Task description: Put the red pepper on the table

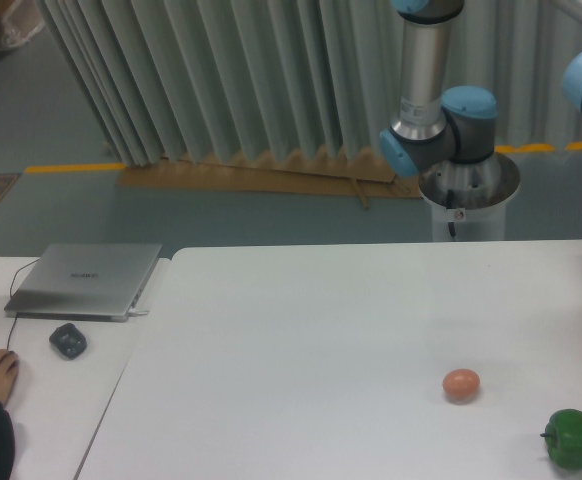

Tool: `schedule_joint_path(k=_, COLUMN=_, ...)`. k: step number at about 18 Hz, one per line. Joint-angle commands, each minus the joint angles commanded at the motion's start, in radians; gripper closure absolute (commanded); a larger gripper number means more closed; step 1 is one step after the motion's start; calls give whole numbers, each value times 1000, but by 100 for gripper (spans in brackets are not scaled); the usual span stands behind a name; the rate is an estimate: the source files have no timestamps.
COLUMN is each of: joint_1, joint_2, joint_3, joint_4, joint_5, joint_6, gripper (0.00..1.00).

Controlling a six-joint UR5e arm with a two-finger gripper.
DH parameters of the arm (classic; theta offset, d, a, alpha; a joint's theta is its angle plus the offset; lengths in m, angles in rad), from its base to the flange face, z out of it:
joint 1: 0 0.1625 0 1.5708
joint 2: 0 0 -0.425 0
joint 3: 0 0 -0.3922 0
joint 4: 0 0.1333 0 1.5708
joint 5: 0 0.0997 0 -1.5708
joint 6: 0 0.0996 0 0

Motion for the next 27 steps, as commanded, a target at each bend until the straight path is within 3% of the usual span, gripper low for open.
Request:
schedule_joint_path(k=6, joint_1=55, joint_2=14, joint_3=-13, joint_4=-2, joint_5=-5, joint_6=94, gripper=0)
schedule_joint_path(k=9, joint_1=113, joint_2=28, joint_3=-68, joint_4=12, joint_5=-5, joint_6=180, gripper=0)
schedule_joint_path(k=17, joint_1=227, joint_2=6, joint_3=-97, joint_4=-13, joint_5=4, joint_6=133, gripper=0)
schedule_joint_path(k=23, joint_1=207, joint_2=-60, joint_3=-54, joint_4=-16, joint_5=12, joint_6=45, gripper=0)
schedule_joint_path(k=27, joint_1=175, joint_2=-78, joint_3=29, joint_4=-86, joint_5=12, joint_6=22, gripper=0)
